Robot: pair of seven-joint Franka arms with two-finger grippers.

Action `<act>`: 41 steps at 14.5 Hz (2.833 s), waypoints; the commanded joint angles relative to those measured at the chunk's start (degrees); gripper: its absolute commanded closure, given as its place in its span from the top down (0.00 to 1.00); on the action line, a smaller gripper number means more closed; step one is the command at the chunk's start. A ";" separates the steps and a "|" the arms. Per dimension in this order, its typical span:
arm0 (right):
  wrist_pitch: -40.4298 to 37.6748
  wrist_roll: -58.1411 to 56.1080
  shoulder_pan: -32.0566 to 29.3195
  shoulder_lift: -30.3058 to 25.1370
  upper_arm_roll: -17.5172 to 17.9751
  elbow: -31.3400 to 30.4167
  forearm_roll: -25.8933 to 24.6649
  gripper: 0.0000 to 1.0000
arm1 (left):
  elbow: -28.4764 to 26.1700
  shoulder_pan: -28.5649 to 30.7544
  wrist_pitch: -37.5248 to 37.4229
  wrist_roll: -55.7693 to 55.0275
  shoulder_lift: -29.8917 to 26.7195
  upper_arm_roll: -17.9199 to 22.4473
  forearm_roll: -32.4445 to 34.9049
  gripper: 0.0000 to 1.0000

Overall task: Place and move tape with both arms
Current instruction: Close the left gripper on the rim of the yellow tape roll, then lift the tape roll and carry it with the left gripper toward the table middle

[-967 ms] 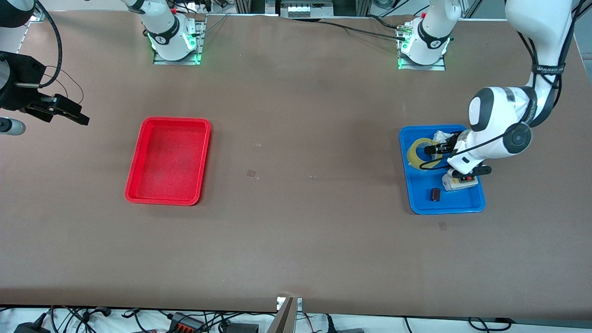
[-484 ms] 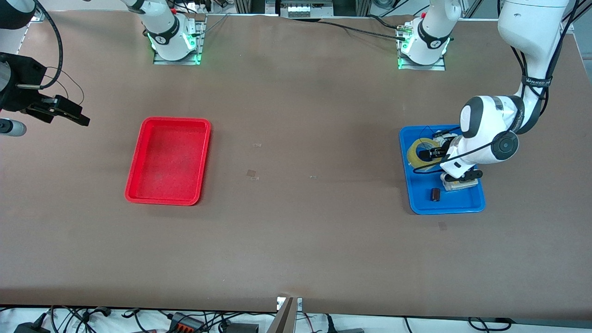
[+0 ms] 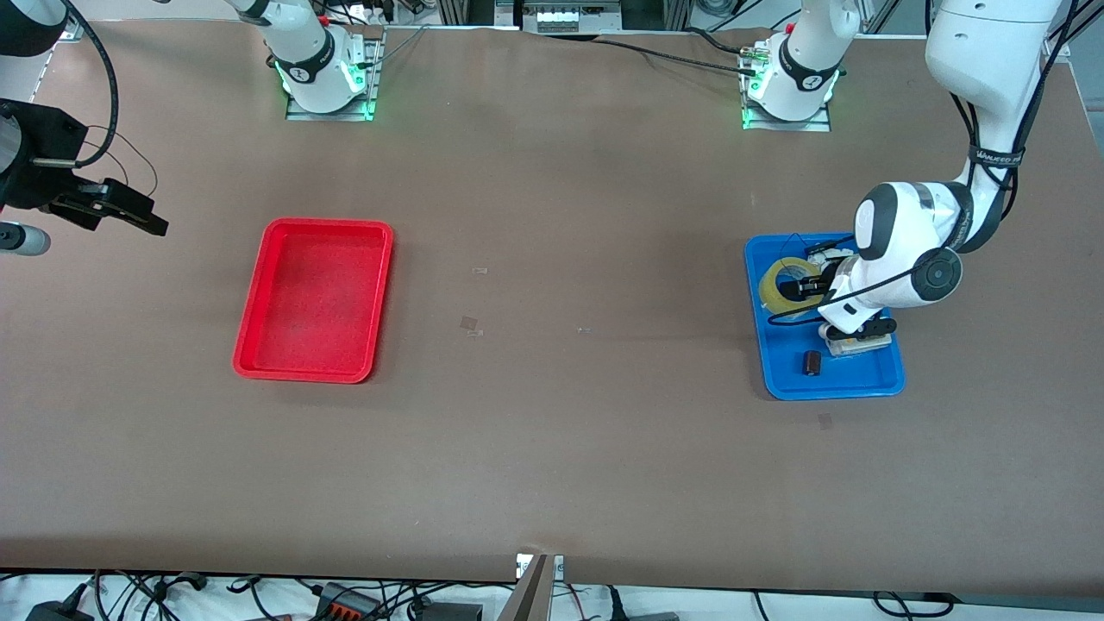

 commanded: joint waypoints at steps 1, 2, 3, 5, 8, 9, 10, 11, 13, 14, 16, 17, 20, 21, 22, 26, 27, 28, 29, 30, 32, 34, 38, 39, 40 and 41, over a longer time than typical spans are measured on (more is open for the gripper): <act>0.37 -1.24 -0.39 -0.19 0.09 -0.03 0.74 0.98 | 0.20 -0.29 0.50 1.01 0.49 0.12 -0.01 0.58; 0.37 -1.24 -0.39 -0.19 0.09 -0.03 0.83 0.98 | 0.20 -0.29 0.50 1.01 0.49 0.12 -0.01 0.50; 0.37 -1.24 -0.39 -0.19 0.09 -0.03 0.74 0.98 | 0.20 -0.21 0.50 0.92 0.49 0.12 -0.09 0.43; 0.37 -1.24 -0.39 0.07 0.09 -0.03 0.74 0.98 | 0.20 -0.21 0.32 0.92 0.40 0.12 -0.09 0.30; 0.72 -1.24 -0.31 0.07 0.09 -0.03 0.74 0.98 | 0.20 -0.03 0.06 0.92 0.22 0.12 -0.09 0.26; 0.72 -1.24 -0.31 0.07 0.09 -0.03 0.74 0.98 | 0.20 0.06 -0.03 0.92 0.14 0.12 -0.01 0.25; 0.72 -1.24 -0.31 0.07 0.09 -0.03 0.74 0.98 | 0.28 0.23 -0.12 0.92 0.05 0.12 -0.09 0.25; 0.72 -1.24 -0.39 0.07 0.09 -0.03 0.74 0.98 | 0.28 0.32 -0.29 0.92 -0.13 0.12 -0.09 0.25; 0.72 -1.24 -0.39 0.07 0.09 -0.03 0.83 0.98 | 0.98 0.50 -2.65 0.92 -0.83 0.20 -0.09 0.24; 0.72 -1.24 -0.31 0.16 0.09 -0.03 0.74 0.98 | 1.34 0.50 -3.54 0.84 -1.62 0.29 -0.09 0.23; 0.72 -1.24 -0.31 0.16 0.09 -0.03 0.74 0.98 | 1.78 0.59 -5.12 0.75 -3.11 0.38 -0.09 0.23; 0.72 -1.24 -0.31 0.07 0.09 -0.03 0.74 0.98 | 1.87 0.59 -5.65 0.49 -3.99 0.38 -0.09 0.23; 0.72 -1.24 -0.39 0.07 0.09 -0.03 0.74 0.98 | 6.76 0.59 -12.65 -0.04 -5.58 0.12 -0.09 0.23; 0.72 -1.24 -0.39 0.07 0.09 -0.03 0.74 0.98 | 9.40 -0.02 -16.34 -0.22 -5.58 0.03 -0.09 0.23; 0.72 -1.24 -0.39 0.07 0.09 -0.03 0.74 0.98 | 11.51 -0.20 -18.55 -0.65 -5.58 -0.15 -0.09 0.23; 0.72 -1.33 -0.39 0.07 0.09 -0.03 0.83 0.98 | 15.75 -0.47 -20.34 -8.36 -4.97 -6.37 -0.09 0.23; 0.72 -1.24 -0.39 0.07 0.09 -0.03 0.83 0.98 | 17.15 -1.16 -20.16 -11.87 -3.92 -8.04 -0.09 0.23; 0.72 -1.24 -0.39 0.07 0.09 -0.03 0.83 0.98 | 18.64 -2.56 -20.16 -14.95 -2.52 -8.84 -0.09 0.23; 0.72 -1.24 -0.31 0.07 0.09 -0.03 0.83 0.98 | 19.87 -5.54 -20.16 -18.29 -1.63 -8.94 -0.09 0.23; 0.72 -1.24 -0.31 0.07 0.09 -0.03 0.74 0.98 | 20.14 -8.35 -20.07 -21.63 -0.84 -8.85 -0.09 0.23; 0.72 -1.24 -0.39 0.07 0.09 -0.03 0.74 0.98 | 24.34 -14.33 -19.98 -30.23 2.22 -8.85 -0.18 0.23; 0.72 -1.33 -0.39 0.07 0.09 -0.03 0.83 0.98 | 28.74 -19.95 -19.98 -38.94 6.18 -8.76 -0.09 0.23; 1.07 -1.24 -0.39 0.51 0.09 -0.03 0.83 0.98 | 34.99 -27.00 -19.98 -48.37 12.60 -8.58 0.43 0.23; 1.16 -1.24 -0.31 0.51 0.09 -0.03 0.83 0.98 | 35.61 -28.23 -19.89 -50.04 13.57 -8.67 1.04 0.23; 1.16 -1.24 -0.31 0.60 0.09 -0.03 0.83 0.98 | 35.70 -29.03 -18.33 -51.18 14.28 -8.85 1.48 0.23; 1.25 -1.24 -0.31 0.60 0.09 -0.03 0.83 0.98 | 35.62 -30.08 -15.09 -51.98 14.63 -8.94 1.58 0.23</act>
